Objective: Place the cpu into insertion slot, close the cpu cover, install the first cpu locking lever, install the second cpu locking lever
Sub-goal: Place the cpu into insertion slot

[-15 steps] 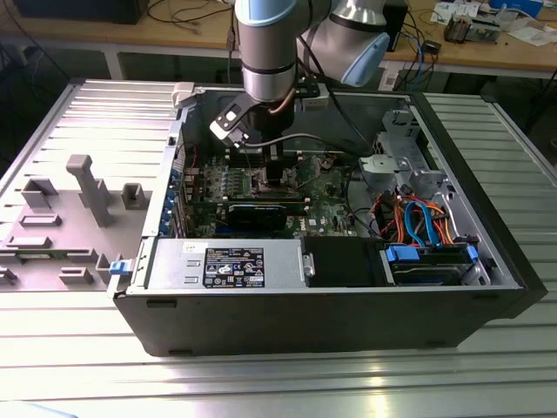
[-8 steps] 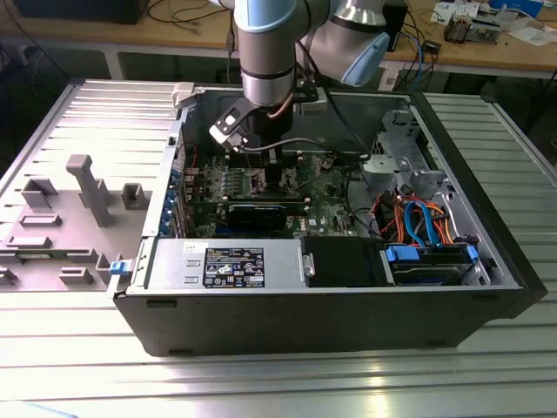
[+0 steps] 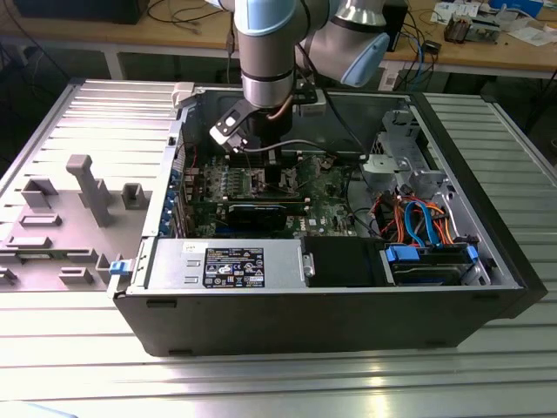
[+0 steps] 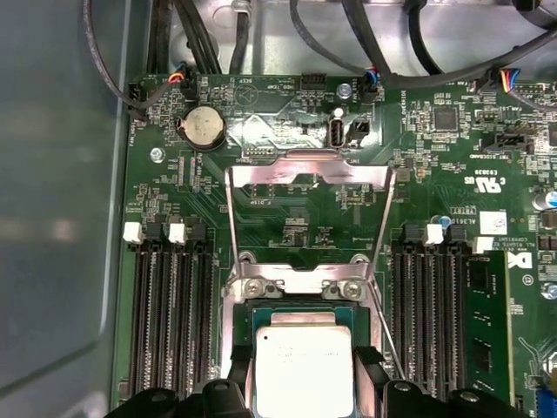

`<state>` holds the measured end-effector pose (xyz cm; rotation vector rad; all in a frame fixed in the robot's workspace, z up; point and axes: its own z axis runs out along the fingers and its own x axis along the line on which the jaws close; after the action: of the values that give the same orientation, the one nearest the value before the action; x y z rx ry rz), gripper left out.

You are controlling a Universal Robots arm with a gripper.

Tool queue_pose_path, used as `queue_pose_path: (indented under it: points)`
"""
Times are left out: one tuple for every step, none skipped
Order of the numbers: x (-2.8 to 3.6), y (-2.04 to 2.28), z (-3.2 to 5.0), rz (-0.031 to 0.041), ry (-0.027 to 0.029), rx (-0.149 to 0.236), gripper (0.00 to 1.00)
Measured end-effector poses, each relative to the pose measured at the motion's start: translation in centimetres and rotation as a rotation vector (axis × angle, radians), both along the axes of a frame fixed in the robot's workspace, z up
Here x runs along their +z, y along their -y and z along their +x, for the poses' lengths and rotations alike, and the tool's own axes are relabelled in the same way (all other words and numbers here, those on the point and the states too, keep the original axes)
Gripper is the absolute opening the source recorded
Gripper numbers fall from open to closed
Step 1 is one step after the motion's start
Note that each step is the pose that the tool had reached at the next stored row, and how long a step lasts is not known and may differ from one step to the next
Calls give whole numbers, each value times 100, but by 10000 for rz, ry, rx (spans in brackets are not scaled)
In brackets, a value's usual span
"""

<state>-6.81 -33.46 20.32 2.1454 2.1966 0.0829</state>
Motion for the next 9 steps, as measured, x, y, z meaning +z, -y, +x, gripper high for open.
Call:
queue_pose_path:
  points:
    - [-6, -4, -1, 0, -1, -15, 55]
    - [-10, -6, -3, 0, -1, -29, 55]
    - [-14, -8, -4, 0, -1, -45, 55]
    - [-19, -10, -4, 0, 0, -59, 55]
    - [-24, -12, -5, 0, 0, -69, 55]
    - [-33, -15, -6, 0, 0, -86, 55]
    - [-41, -16, -7, -1, -1, -97, 55]
    - [-51, -16, -9, -4, -2, -102, 55]
    - [-60, -16, -11, -4, -3, -102, 55]
